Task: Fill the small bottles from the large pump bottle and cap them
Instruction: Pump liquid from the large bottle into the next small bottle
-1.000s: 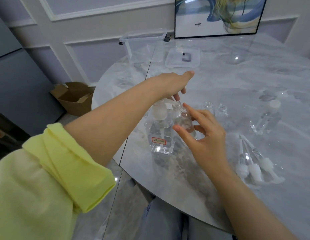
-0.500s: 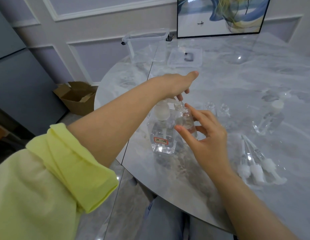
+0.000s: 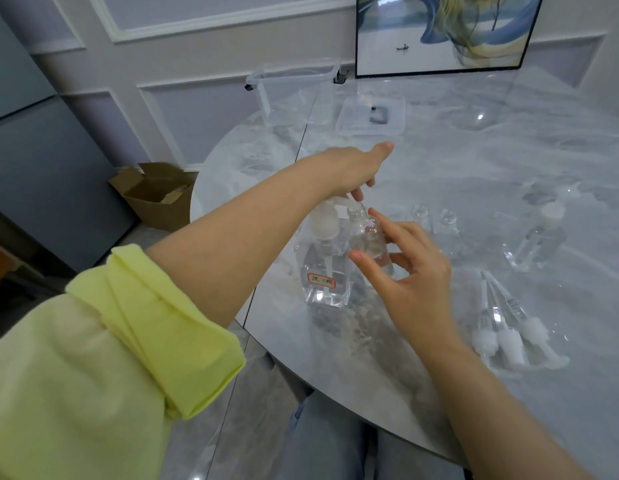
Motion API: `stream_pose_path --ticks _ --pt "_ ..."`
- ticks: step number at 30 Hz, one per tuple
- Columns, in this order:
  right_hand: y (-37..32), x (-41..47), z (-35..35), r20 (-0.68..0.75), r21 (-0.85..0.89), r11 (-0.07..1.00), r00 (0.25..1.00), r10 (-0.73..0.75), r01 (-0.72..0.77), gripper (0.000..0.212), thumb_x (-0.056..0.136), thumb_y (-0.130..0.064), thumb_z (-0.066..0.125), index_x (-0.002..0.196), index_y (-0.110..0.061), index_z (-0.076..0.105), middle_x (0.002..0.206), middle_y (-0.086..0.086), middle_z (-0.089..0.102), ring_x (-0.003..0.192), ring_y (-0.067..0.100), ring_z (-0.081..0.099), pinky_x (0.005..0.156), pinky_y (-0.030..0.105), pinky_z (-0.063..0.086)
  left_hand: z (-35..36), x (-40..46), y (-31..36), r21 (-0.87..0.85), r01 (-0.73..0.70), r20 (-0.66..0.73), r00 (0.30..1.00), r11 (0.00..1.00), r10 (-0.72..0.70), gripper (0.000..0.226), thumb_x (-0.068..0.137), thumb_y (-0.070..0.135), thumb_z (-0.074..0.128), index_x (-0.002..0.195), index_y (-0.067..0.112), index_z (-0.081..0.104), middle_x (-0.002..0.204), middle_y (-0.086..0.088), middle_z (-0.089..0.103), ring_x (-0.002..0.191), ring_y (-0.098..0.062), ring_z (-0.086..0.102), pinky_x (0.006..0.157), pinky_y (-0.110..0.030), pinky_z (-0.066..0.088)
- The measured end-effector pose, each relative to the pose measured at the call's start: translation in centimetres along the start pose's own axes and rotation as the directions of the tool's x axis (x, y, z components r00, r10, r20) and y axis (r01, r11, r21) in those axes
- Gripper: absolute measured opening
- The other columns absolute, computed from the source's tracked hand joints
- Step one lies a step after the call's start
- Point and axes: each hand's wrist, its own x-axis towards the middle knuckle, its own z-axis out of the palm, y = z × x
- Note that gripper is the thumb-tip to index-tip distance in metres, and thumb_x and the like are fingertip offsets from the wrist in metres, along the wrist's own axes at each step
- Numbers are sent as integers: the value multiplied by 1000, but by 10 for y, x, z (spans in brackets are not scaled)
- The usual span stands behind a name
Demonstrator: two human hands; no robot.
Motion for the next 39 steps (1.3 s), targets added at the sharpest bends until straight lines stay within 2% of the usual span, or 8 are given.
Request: stream_pose_path --ticks 5,8,12,16,19,22,30,39 --pt "0 0 1 6 12 1000 1000 -3 3 57 85 -47 72 135 -23 61 108 -4 64 99 12 65 83 22 59 2 1 -1 42 32 12 999 999 -33 73 102 68 16 119 20 69 109 -2 72 105 -22 64 95 -39 39" --pt "-1 0 1 2 14 1000 1000 -10 10 57 85 -47 72 135 -22 60 108 -4 64 99 12 66 84 24 59 1 0 0 31 4 -9 1000 1000 -4 73 103 66 15 122 19 67 108 -2 72 107 -23 64 104 -41 41" --pt "-1 0 1 3 22 1000 1000 -8 8 56 86 -44 73 135 -20 62 107 -2 64 98 14 66 84 23 59 4 0 0 59 46 7 999 997 -46 74 102 68 16 120 18 68 110 -3 71 104 -22 63 91 -36 39" --pt "-1 -1 1 2 31 1000 1000 -6 6 58 85 -38 75 137 -14 62 108 -2 64 100 13 66 86 20 58 3 -2 4 73 -12 -19 1000 997 13 73 102 67 17 120 20 68 106 -1 73 108 -24 63 104 -39 41" --pt "-1 0 2 3 16 1000 1000 -15 15 58 85 -39 75 136 -12 63 108 -2 64 99 12 65 85 19 58 1 -2 1 98 14 -25 1000 995 -12 74 102 68 15 121 20 68 106 0 72 109 -23 63 93 -36 37" --pt "-2 0 1 3 6 1000 1000 -14 14 59 85 -43 73 136 -14 63 108 -4 63 99 9 65 85 17 57 -3 -1 5 93 15 -12 1000 996 -14 74 102 67 14 120 19 68 108 -1 72 107 -22 65 89 -36 36" --pt "-3 -1 1 -8 20 1000 1000 -18 18 57 85 -32 78 136 -13 63 108 -3 62 98 7 64 83 15 56 -3 0 3 44 -8 -27 1000 999 9 73 101 69 14 115 22 69 102 1 74 107 -23 65 101 -41 41" --pt "-3 0 -1 -11 6 1000 1000 -3 3 59 85 -39 76 136 -13 63 108 -1 63 99 14 66 83 31 61 -2 1 1 23 -17 -4 1000 1000 17 69 103 66 17 116 22 69 103 1 74 103 -20 67 106 -41 43"
